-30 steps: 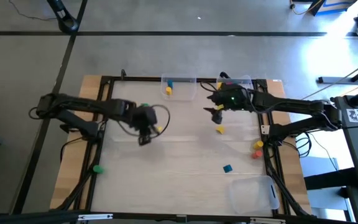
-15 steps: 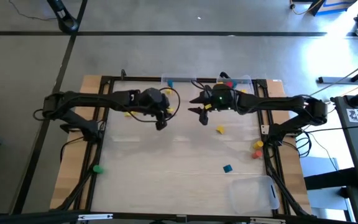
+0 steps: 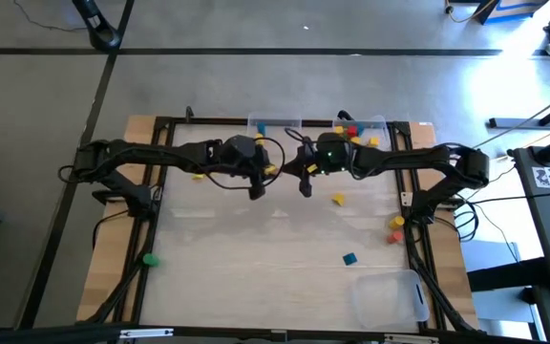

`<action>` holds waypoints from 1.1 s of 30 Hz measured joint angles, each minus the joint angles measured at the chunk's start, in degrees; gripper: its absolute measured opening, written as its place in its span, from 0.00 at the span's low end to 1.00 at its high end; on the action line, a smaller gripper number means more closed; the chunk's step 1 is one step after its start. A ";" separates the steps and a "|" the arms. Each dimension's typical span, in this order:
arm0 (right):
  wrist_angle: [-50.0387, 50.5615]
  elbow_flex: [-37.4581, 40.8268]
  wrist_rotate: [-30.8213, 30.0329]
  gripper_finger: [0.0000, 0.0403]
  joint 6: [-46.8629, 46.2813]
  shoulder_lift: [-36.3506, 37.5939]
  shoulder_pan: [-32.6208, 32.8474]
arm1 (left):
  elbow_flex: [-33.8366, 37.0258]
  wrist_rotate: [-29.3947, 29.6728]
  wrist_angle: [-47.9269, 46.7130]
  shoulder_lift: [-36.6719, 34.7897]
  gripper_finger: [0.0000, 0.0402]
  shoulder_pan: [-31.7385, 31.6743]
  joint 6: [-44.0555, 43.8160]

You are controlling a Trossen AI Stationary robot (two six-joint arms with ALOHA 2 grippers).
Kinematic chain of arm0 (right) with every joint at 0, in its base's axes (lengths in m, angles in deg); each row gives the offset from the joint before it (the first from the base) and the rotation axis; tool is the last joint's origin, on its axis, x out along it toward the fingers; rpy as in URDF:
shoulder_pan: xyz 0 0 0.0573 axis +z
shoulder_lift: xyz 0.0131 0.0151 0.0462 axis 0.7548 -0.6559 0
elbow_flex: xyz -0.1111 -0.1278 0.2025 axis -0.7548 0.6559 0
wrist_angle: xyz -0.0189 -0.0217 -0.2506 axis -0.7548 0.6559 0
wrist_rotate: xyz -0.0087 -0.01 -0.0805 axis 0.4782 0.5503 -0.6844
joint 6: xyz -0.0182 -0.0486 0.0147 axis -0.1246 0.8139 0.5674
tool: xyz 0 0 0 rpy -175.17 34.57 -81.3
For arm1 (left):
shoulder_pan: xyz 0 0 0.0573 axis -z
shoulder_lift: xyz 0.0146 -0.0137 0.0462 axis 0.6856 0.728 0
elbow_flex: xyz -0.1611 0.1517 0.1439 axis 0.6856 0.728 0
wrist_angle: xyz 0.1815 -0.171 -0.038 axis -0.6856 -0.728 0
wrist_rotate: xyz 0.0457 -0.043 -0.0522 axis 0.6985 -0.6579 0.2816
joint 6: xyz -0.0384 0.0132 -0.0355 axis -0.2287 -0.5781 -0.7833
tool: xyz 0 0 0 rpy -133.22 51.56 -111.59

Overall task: Sort blocks by size
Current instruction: Put the brown cylindrical block into the top left transparent bin

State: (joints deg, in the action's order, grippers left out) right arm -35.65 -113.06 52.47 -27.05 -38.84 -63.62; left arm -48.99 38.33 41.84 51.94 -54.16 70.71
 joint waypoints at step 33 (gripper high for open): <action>24.95 0.00 -21.58 0.04 7.67 13.84 0.35 | -3.96 5.46 22.13 20.22 0.30 -19.22 -5.69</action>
State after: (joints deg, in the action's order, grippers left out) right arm -10.70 -113.06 30.90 -19.38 -25.00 -63.27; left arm -52.95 43.79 63.97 72.16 -73.37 65.02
